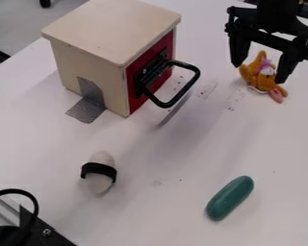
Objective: Lift the teddy over the drawer
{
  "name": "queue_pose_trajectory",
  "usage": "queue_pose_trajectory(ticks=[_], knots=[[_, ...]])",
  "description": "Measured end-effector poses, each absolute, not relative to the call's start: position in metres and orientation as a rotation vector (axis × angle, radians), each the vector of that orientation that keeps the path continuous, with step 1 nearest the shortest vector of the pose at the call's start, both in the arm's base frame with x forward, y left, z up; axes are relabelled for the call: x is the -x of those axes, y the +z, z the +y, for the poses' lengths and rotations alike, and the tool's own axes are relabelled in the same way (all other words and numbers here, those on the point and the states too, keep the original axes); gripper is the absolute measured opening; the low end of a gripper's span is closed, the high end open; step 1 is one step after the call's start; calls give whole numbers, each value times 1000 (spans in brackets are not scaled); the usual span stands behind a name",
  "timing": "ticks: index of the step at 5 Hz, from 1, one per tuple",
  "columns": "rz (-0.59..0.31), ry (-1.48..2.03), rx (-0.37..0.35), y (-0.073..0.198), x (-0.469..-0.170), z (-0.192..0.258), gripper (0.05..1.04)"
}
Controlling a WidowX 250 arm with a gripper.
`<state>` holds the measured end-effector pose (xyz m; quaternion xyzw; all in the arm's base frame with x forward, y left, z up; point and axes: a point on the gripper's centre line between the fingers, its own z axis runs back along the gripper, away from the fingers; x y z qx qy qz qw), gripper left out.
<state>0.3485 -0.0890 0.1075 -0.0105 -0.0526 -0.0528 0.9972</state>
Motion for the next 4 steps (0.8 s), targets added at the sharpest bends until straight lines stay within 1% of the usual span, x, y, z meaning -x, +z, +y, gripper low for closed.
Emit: queue_pose_trajectory(ticks=[1,2,4], knots=[[-66,-104,13,95,-346,-88,997],[-46,-97,15,83,-353,-84,998],[-62,-104,-6,78,-391,-80,998]])
